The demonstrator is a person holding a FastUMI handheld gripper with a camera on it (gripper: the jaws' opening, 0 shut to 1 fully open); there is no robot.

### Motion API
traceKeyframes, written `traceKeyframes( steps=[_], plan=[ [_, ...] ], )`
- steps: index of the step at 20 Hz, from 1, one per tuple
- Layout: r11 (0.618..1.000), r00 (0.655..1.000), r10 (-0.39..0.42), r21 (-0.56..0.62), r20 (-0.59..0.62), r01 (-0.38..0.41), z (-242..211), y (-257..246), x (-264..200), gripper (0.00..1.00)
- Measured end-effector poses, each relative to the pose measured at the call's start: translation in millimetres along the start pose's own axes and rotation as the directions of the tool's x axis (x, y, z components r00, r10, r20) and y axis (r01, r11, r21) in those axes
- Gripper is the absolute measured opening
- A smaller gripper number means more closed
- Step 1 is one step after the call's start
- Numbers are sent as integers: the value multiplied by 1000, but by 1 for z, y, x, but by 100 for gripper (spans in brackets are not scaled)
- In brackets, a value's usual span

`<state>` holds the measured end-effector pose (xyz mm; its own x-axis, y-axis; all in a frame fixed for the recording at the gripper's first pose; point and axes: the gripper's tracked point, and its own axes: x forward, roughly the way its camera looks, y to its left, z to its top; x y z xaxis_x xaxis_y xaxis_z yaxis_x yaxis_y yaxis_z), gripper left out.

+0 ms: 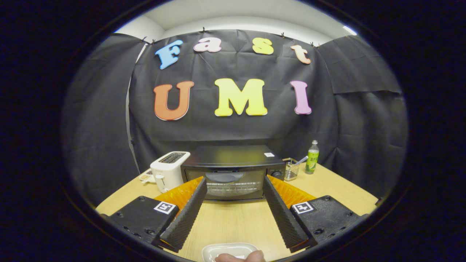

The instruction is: Open the toaster oven, put the food inside, and close the toaster oven door.

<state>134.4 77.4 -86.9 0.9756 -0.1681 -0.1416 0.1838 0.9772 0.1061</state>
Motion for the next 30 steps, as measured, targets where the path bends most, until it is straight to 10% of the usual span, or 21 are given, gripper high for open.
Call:
traceKeyframes(
  steps=[12, 30],
  plan=[
    [999, 980, 49, -22, 191, -45, 109, 13, -182, 100],
    [1000, 986, 9, -13, 164, -7, 78, 52, -197, 100]
  ],
)
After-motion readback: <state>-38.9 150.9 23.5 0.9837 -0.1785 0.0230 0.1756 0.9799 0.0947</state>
